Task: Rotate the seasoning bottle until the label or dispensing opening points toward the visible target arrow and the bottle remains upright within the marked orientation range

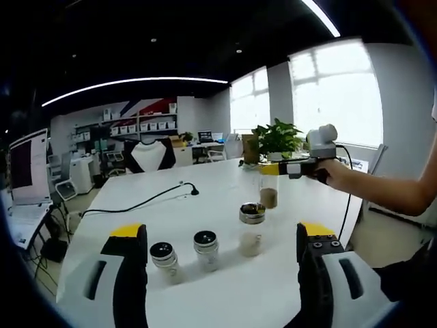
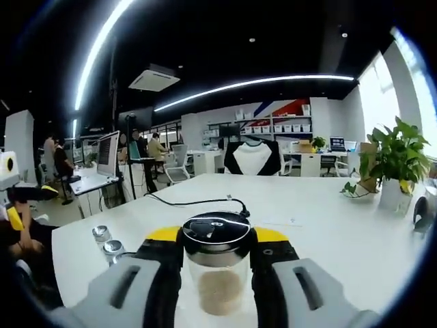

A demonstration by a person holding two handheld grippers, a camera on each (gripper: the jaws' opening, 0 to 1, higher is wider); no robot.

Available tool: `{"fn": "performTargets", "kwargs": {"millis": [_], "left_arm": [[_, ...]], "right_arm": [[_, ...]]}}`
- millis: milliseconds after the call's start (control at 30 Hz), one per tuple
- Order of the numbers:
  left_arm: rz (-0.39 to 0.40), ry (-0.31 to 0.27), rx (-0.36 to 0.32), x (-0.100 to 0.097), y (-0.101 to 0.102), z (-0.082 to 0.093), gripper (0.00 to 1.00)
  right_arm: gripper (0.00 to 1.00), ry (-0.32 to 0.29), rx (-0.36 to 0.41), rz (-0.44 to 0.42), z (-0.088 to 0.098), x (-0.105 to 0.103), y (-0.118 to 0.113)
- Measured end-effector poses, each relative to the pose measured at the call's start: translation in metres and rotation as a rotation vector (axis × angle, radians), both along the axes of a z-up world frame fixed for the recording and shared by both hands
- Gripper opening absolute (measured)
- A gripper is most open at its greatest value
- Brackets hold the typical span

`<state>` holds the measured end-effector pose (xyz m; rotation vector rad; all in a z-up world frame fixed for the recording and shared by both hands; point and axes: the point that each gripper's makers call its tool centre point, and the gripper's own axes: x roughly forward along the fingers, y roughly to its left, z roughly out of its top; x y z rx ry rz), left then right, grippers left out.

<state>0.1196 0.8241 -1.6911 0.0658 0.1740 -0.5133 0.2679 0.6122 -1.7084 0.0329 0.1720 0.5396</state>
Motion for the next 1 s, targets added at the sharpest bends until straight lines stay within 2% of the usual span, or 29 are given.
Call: {"fn": "performTargets", "kwargs": {"millis": [200, 367, 500, 633, 833, 1000], "left_arm": [[-0.016, -0.016, -0.018, -0.004, -0.009, 0.002, 0.96], [-0.042, -0.013, -0.015, -0.009, -0.018, -0.007, 0.96], [-0.066, 0.000, -0.018, -0.013, -0.025, -0.016, 0.96], [-0.094, 0.007, -0.022, -0.021, -0.032, -0.024, 0.96], [-0.124, 0.018, -0.021, -0.026, -0.041, -0.037, 0.96], [-0.145, 0.021, -0.029, -0.031, -0.048, -0.043, 0.95]], "right_arm": [[0.35, 0.012, -0.014, 0.008, -0.010, -0.028, 0.003], [0.35, 0.016, -0.003, 0.023, -0.012, -0.050, 0.007], [0.35, -0.009, 0.008, 0.015, -0.008, -0.067, 0.010], [0.35, -0.030, -0.010, 0.054, -0.007, -0.090, 0.022], [0.35, -0.022, 0.027, 0.122, -0.005, -0.122, 0.044], [0.35, -0.050, 0.051, 0.138, 0.000, -0.139, 0.056]]}}
